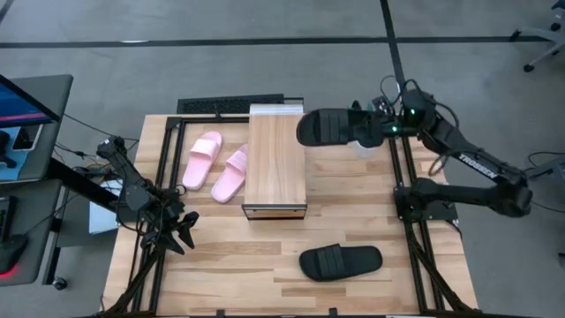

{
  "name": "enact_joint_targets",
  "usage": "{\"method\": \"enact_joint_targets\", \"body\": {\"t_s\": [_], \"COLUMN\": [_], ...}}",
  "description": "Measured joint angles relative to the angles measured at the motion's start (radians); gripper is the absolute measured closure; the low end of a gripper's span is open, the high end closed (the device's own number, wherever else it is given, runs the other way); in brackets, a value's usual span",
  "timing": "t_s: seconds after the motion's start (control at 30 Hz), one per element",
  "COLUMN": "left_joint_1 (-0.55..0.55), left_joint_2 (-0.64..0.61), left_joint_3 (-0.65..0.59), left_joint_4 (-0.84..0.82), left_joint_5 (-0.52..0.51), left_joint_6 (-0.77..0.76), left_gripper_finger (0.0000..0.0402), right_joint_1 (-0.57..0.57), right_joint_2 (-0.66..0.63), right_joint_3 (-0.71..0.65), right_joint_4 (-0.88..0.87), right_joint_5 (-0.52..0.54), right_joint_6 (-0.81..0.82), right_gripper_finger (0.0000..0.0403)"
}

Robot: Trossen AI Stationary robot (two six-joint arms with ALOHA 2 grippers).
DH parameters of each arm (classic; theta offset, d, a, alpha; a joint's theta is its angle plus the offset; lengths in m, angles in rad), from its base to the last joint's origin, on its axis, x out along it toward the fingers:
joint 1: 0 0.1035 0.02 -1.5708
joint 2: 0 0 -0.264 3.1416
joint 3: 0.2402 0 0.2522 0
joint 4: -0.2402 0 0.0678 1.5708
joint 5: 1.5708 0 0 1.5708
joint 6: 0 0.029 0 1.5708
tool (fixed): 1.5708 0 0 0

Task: Pick and place slides into the shelf
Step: Put the top black slide on the shelf

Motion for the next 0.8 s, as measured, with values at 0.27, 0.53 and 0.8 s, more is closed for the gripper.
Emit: {"method": "enact_joint_targets", "body": {"t_s": [0.27, 0.53, 0.8], "left_joint_1": [0.000, 0.000, 0.000], "left_joint_2": [0.000, 0.000, 0.000], "left_joint_3": [0.000, 0.000, 0.000], "left_joint_4": [0.000, 0.000, 0.000], "left_joint_5": [0.000, 0.000, 0.000], "left_joint_6": [0.000, 0.000, 0.000], "left_gripper_finger": [0.0239, 0.0239, 0.0239], "right_joint_1": [-0.089, -0.093, -0.092], "right_joint_2": [0.186, 0.380, 0.511], "right_joint_3": [0.089, 0.256, 0.391], "right_joint_4": [0.048, 0.051, 0.048], "right_joint_5": [-0.153, -0.245, -0.266], "right_joint_6": [0.000, 0.002, 0.077], "right_gripper_finger": [0.0402, 0.0402, 0.0402]}}
